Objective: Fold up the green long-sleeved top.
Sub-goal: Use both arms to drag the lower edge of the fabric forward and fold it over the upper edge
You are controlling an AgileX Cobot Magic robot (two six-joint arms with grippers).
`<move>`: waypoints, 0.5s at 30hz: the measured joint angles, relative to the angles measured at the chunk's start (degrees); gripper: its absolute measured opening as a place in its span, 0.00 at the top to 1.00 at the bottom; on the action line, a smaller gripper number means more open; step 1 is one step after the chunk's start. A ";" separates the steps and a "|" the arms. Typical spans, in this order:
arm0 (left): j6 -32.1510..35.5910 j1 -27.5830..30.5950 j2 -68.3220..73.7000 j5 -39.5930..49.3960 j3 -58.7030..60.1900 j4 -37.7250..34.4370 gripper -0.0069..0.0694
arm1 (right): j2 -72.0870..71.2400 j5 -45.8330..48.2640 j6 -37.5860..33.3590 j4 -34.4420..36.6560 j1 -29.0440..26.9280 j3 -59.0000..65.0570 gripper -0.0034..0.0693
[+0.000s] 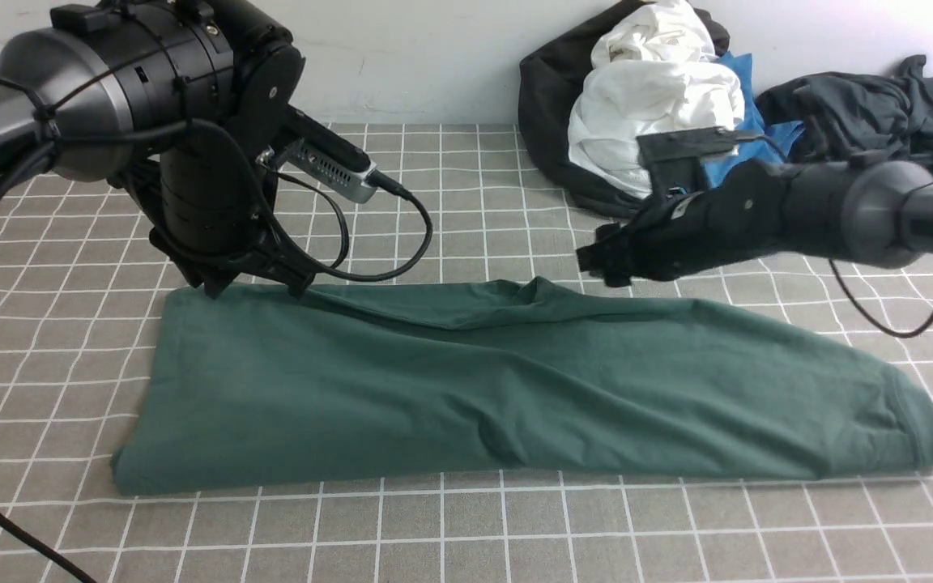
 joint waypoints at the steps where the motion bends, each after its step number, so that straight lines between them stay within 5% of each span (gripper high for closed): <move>1: 0.00 0.00 -0.98 -0.06 0.00 -0.19 0.81 | -1.17 4.77 0.69 0.00 -2.34 -1.14 0.40; 9: 1.86 0.00 -8.67 -0.63 0.00 -5.80 0.81 | -12.54 27.22 -5.20 -0.61 -7.35 -5.62 0.40; 15: 7.04 0.00 -15.42 -2.07 3.81 -14.25 0.81 | -11.09 33.90 -12.39 0.09 0.51 -5.14 0.46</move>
